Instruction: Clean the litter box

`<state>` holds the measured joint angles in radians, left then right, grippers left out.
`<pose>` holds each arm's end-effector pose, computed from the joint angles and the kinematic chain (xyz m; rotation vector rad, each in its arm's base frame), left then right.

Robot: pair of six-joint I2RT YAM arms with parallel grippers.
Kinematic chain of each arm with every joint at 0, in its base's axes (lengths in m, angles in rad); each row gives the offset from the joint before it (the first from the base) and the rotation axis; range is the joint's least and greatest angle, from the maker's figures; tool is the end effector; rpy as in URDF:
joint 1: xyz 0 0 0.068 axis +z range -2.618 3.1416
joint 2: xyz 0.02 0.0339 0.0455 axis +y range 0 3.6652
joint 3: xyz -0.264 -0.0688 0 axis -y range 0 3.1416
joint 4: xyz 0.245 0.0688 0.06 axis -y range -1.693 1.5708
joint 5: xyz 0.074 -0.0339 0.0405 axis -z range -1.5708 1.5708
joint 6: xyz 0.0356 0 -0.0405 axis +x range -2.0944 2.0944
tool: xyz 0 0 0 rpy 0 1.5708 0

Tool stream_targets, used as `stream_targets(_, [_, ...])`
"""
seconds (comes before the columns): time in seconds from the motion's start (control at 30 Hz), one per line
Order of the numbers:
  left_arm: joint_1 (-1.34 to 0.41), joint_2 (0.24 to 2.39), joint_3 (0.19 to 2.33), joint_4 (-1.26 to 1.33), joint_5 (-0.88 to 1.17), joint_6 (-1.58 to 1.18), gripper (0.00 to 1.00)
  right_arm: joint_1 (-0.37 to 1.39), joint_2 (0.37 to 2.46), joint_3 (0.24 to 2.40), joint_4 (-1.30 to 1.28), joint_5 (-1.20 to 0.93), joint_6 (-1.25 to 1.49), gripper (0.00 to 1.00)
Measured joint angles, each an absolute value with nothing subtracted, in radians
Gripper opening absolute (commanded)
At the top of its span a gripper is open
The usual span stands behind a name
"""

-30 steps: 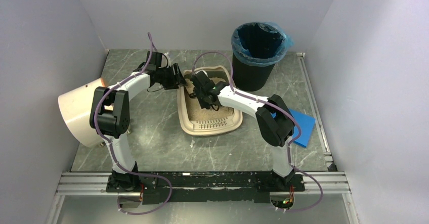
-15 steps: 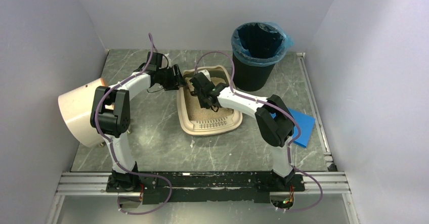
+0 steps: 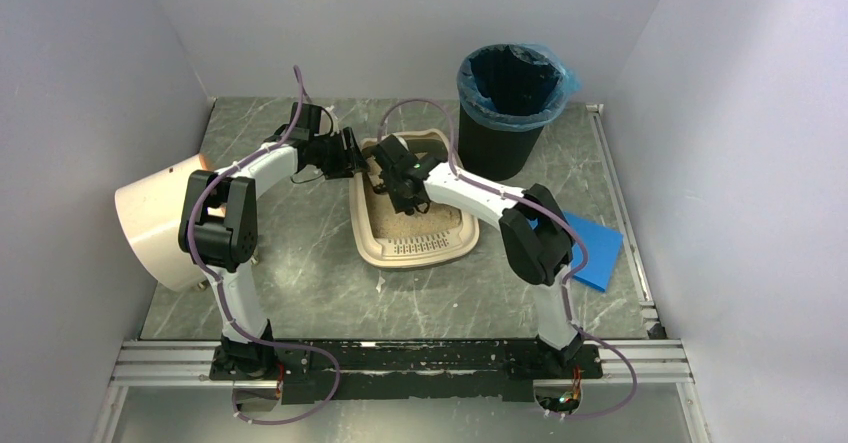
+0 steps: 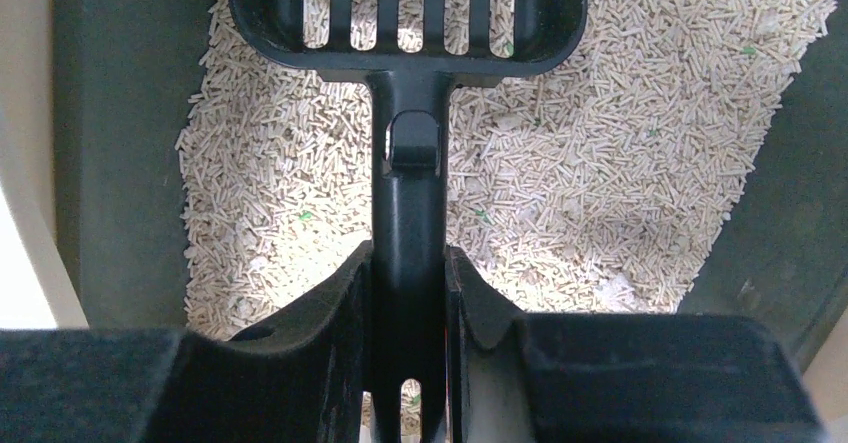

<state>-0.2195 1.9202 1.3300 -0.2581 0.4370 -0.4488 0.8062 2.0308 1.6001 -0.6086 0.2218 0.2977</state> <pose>0.4043 -0.1056 0.1953 -0.0768 2.4818 -0.8256 0.3102 0.3121 0.2086 -0.5718 2.5104 0.1233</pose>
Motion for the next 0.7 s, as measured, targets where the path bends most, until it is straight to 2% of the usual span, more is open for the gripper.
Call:
stream_targets(0.3, [-0.22, 1.92, 1.33, -0.258, 0.437, -0.448, 0.6, 0.808, 2.134, 1.753, -0.756, 0.223, 0.281, 0.0])
stream_targets(0.7, [-0.22, 1.92, 1.329, -0.258, 0.434, -0.449, 0.6, 0.816, 2.055, 1.526, -0.49, 0.283, 0.295, 0.0])
